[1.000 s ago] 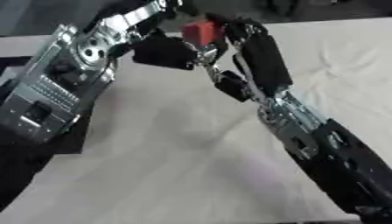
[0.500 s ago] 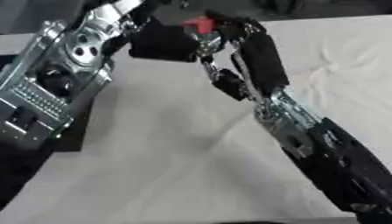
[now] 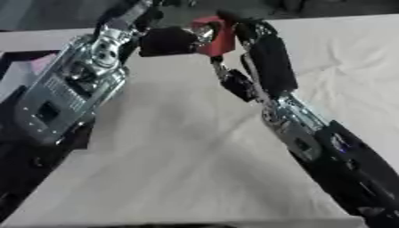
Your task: Pick up the objects with one hand, pass them to the other hand, and then place them into the box on the other side of the table.
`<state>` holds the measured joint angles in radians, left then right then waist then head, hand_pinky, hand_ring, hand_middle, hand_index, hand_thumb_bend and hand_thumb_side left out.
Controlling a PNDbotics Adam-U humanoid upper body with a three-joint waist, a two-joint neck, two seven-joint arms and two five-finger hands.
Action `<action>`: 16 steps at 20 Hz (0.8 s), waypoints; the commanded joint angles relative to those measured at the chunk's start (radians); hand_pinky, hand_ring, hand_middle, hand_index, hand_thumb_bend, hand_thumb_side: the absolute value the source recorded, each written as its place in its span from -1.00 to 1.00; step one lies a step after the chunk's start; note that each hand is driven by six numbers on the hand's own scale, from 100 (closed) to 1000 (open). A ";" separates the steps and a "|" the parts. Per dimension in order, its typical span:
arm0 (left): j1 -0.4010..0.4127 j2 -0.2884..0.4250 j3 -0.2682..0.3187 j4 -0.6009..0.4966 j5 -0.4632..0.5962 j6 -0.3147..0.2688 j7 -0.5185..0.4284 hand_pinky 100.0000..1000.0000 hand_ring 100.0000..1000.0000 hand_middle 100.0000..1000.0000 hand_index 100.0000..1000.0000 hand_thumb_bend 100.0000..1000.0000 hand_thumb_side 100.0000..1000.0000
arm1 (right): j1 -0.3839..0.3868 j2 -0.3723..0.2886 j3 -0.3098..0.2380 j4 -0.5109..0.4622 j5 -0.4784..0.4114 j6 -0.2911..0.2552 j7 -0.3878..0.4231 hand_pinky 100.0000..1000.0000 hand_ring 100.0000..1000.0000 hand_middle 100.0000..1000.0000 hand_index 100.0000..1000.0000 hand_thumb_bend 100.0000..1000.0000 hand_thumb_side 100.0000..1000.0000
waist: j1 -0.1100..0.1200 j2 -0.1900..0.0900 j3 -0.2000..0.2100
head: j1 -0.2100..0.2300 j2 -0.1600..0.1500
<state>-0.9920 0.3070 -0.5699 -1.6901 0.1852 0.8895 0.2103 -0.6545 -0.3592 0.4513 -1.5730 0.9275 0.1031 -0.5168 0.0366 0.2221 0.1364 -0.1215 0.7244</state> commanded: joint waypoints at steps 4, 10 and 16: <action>-0.011 -0.039 -0.018 0.070 0.103 0.017 0.131 0.69 1.00 0.94 0.80 -0.15 -0.40 | -0.009 -0.024 0.003 -0.030 -0.021 0.009 -0.019 0.30 0.14 -0.15 0.15 -1.00 -1.00 | 0.014 -0.044 0.005 | 0.002 0.008; -0.008 -0.054 -0.031 0.101 0.145 0.017 0.164 0.70 1.00 0.95 0.81 -0.06 -0.38 | -0.013 -0.024 0.009 -0.036 -0.029 0.002 -0.028 0.30 0.12 -0.15 0.16 -1.00 -1.00 | 0.016 -0.046 0.005 | 0.001 0.008; 0.006 -0.064 -0.030 0.120 0.165 0.017 0.186 0.71 1.00 0.94 0.81 0.01 -0.29 | -0.016 -0.023 0.018 -0.043 -0.025 -0.012 -0.036 0.30 0.11 -0.16 0.15 -1.00 -1.00 | 0.016 -0.042 0.005 | -0.005 0.021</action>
<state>-0.9730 0.2452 -0.6054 -1.5668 0.3429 0.8103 0.2896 -0.6515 -0.3657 0.4706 -1.5913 0.9021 0.0952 -0.5484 0.0413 0.2114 0.1410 -0.1248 0.7382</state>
